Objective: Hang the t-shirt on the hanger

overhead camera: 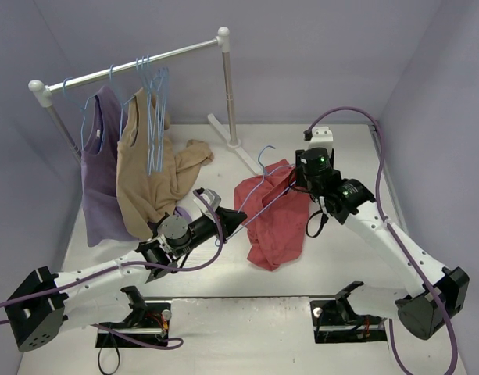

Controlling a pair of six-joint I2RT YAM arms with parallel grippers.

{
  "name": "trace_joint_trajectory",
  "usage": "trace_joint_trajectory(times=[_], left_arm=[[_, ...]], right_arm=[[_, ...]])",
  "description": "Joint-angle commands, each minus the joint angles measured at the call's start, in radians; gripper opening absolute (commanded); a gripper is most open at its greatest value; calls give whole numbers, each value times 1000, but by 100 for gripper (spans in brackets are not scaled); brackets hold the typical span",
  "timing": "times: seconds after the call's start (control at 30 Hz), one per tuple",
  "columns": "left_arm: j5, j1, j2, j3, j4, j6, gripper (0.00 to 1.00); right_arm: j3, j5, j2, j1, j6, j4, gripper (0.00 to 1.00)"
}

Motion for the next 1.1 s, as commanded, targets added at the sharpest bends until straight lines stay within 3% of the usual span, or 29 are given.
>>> trace_joint_trajectory(times=[0.0, 0.53, 0.73, 0.9, 0.97, 1.07], left_arm=[[16, -10, -24, 48, 130, -18, 0], [39, -18, -24, 61, 130, -18, 0], [40, -18, -25, 58, 130, -17, 0], [48, -18, -18, 59, 130, -18, 0], [61, -18, -12, 62, 130, -16, 0], [81, -18, -1, 66, 129, -10, 0]], right_arm=[[6, 1, 39, -25, -7, 115, 43], [-23, -48, 120, -98, -38, 209, 37], [-36, -147, 116, -128, -67, 251, 32], [-60, -202, 97, -146, -116, 270, 14], [-70, -238, 79, -151, -149, 275, 0], [-51, -284, 49, -150, -212, 273, 0]])
